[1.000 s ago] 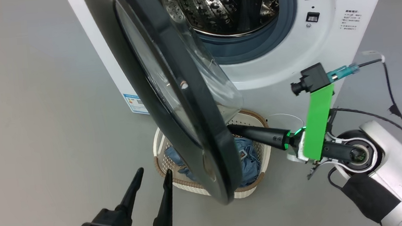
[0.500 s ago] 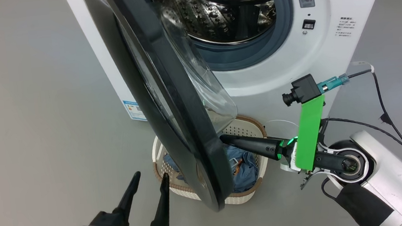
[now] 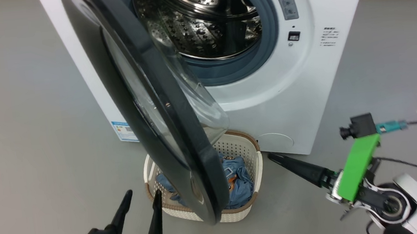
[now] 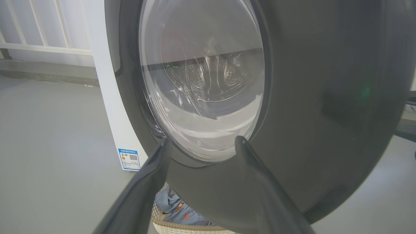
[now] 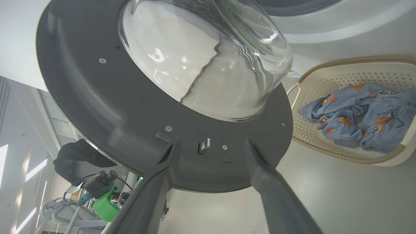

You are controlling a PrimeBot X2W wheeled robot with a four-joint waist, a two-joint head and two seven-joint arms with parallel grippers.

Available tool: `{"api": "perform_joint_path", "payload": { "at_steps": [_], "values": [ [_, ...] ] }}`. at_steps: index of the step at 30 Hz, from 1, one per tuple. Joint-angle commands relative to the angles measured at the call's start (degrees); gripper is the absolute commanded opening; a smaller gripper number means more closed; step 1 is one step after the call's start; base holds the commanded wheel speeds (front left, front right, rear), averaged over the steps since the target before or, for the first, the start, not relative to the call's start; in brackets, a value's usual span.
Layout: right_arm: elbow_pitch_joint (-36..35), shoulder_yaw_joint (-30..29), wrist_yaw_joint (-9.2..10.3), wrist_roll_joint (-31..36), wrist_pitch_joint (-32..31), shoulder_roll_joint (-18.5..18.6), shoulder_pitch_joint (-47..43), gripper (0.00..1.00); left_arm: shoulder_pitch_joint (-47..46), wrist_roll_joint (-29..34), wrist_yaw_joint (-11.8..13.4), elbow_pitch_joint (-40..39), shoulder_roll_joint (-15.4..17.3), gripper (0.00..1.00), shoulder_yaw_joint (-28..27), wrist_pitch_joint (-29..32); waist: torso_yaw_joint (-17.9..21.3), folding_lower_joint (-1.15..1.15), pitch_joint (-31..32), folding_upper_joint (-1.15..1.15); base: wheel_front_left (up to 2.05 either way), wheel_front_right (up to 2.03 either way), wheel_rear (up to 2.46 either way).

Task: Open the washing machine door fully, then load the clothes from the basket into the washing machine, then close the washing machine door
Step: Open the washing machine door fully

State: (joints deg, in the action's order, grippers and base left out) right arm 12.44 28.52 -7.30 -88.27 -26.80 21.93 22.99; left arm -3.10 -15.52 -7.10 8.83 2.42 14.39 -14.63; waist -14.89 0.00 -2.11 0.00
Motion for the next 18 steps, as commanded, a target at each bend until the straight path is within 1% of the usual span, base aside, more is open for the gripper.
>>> {"api": "perform_joint_path", "payload": {
  "at_steps": [1, 2, 10, 18],
  "values": [
    [-1.0, -0.5, -0.19, 1.0, 2.1, 1.1, -2.0, 1.00, 0.1, 0.7, -0.2, -1.0, 0.5, 1.00, -2.4, -0.4, 1.3, 0.00, 0.7, 0.00, 0.00, 0.00, 0.00],
    [-1.0, -0.5, -0.19, 1.0, 2.1, 1.1, -2.0, 1.00, 0.1, 0.7, -0.2, -1.0, 0.5, 1.00, -2.4, -0.4, 1.3, 0.00, 0.7, 0.00, 0.00, 0.00, 0.00],
    [0.1, -0.7, -0.19, 2.3, 8.4, 4.8, -8.6, 1.00, 1.2, 1.3, -0.4, -0.9, 0.5, 1.00, -4.1, -0.4, 4.3, 0.00, 1.6, 0.00, 0.00, 0.00, 0.00],
    [2.2, 1.0, -0.19, 6.5, 18.6, 8.8, -12.9, 1.00, 2.8, 1.8, -0.4, -1.2, 0.6, 1.00, -5.4, -0.4, 7.8, 0.00, 2.1, 0.00, 0.00, 0.00, 0.00]
  ]
}}
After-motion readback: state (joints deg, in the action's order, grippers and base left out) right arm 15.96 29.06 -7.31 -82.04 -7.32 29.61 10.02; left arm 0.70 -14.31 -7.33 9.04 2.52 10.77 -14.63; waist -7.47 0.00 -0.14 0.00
